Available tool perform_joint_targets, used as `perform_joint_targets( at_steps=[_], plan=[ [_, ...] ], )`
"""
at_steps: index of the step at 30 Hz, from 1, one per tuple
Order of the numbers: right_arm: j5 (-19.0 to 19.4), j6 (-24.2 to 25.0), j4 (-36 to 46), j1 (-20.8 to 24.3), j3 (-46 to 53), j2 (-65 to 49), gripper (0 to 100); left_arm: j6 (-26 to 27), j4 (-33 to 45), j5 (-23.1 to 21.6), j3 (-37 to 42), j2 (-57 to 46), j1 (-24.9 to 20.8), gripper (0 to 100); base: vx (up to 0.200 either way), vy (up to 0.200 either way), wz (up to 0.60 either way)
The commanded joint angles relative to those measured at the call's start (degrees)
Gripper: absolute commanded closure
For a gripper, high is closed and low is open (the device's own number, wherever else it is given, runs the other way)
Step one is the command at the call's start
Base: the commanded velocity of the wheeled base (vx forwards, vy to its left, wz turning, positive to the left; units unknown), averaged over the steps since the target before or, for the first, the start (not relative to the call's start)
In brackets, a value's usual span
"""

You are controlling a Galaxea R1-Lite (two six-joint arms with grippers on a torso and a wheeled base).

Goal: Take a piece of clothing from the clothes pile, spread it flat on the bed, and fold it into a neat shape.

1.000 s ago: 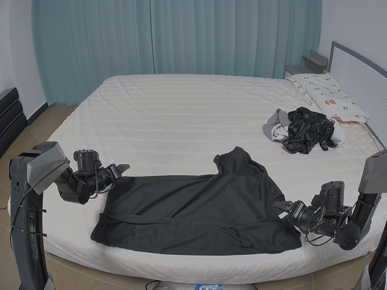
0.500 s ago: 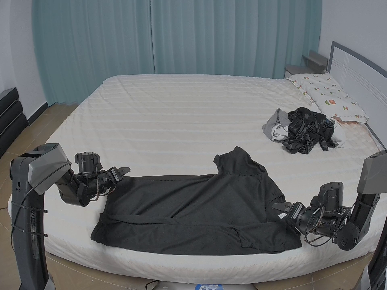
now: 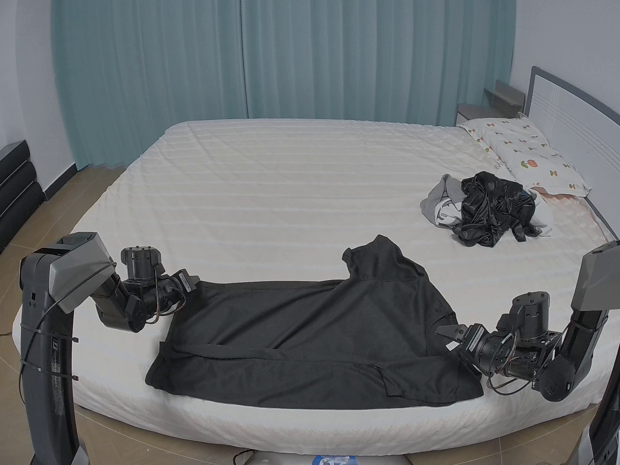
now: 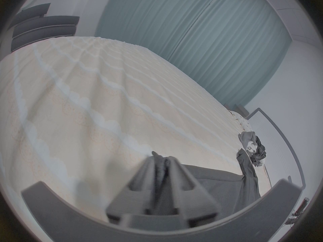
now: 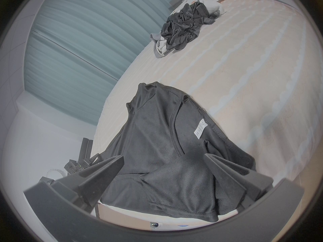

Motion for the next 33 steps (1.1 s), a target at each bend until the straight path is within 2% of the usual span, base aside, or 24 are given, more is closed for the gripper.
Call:
perform_joint_targets(
  at_steps=[1, 6, 10, 13, 16, 18, 19, 24, 26, 28, 33],
  plan=[
    [-0.07, -0.09, -0.11, -0.03, 0.02, 0.66, 0, -0.24, -0.03, 0.12, 0.42, -0.29, 0.05, 100, 0.0, 0.0, 0.0],
    [-0.33, -1.41, -3.71, -0.03, 0.19, 0.48, 0, -4.55, -0.03, 3.9, 0.51, -1.43, 0.13, 100, 0.0, 0.0, 0.0],
    [-0.33, -3.17, -7.14, -1.08, -1.3, 1.36, 0, -9.12, -0.03, 4.34, 0.78, -2.75, 0.31, 100, 0.0, 0.0, 0.0],
    [-0.25, -7.74, -6.88, -2.4, -6.22, 3.12, 0, -9.82, -0.12, 4.16, 1.57, -3.19, 0.31, 100, 0.0, 0.0, 0.0],
    [-0.16, -15.56, -0.72, -3.63, -13.7, 5.05, 0, -9.82, -0.12, 3.98, 2.27, -3.02, 0.13, 100, 0.0, 0.0, 0.0],
    [-0.33, -16.79, 2.09, -3.63, -15.89, 5.58, 0, -9.91, -0.12, 3.9, 2.27, -3.02, 0.13, 100, 0.0, 0.0, 0.0],
    [-0.77, -18.37, 7.98, -3.63, -21.87, 6.28, 0, -9.91, -0.2, 3.9, 2.45, -3.1, 0.13, 100, 0.0, 0.0, 0.0],
    [-1.48, -18.64, 21.16, -3.28, -35.93, 9.71, 0, -10.0, -1.0, 3.9, 3.32, -3.1, 0.05, 100, 0.0, 0.0, 0.0],
    [-4.03, -19.25, 27.75, -3.1, -44.9, 13.58, 0, -10.0, -2.4, 3.81, 4.73, -3.1, 0.05, 100, 0.0, 0.0, 0.0],
    [-5.52, -20.13, 31.09, -3.1, -51.14, 17.01, 0, -10.0, -3.54, 3.81, 5.17, -3.1, -0.04, 100, 0.0, 0.0, 0.0],
    [-5.78, -21.18, 34.08, -3.46, -60.37, 23.42, 0, -10.0, -3.81, 3.81, 5.26, -3.19, -0.04, 100, 0.0, 0.0, 0.0]
  ],
)
